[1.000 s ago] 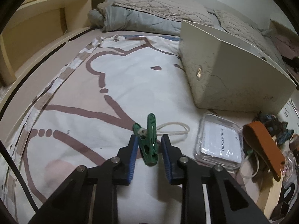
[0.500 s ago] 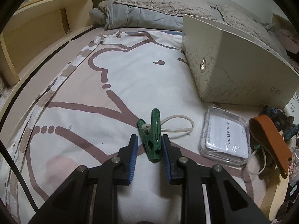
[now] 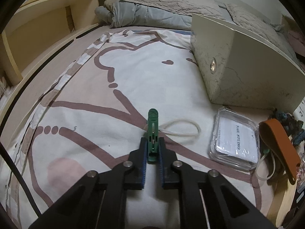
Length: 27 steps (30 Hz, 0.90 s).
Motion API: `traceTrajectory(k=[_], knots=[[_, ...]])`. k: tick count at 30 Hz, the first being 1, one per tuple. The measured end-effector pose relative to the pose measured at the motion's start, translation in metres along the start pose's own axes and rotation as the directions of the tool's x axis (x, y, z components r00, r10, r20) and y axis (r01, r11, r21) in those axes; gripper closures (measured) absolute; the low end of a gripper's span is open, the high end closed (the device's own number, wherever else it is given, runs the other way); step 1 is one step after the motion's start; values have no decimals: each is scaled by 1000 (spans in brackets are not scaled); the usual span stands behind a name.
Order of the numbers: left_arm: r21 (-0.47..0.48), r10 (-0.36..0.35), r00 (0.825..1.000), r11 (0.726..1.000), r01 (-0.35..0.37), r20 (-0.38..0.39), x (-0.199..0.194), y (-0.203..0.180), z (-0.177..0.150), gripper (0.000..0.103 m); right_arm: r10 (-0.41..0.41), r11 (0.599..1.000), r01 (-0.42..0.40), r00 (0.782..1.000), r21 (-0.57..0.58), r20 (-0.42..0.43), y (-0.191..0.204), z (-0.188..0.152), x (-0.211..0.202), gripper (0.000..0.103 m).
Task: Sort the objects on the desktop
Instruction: 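Close the left gripper on the green clothespin, then lift the green clothespin with the left tool while the right tool carries the leather strip toward the box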
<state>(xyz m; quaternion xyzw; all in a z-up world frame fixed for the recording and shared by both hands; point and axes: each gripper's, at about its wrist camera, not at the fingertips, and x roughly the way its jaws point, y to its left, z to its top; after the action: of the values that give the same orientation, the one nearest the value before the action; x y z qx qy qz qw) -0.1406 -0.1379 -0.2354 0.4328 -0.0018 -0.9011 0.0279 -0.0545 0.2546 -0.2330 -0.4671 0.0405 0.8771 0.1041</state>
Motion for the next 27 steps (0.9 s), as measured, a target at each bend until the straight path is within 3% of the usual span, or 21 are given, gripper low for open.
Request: traceTrajectory(k=[27], knots=[[2,-17,1000,1000,17,24,-25,9,10,93,-9,997,6,1000,83,28,-12,21,-22,58]])
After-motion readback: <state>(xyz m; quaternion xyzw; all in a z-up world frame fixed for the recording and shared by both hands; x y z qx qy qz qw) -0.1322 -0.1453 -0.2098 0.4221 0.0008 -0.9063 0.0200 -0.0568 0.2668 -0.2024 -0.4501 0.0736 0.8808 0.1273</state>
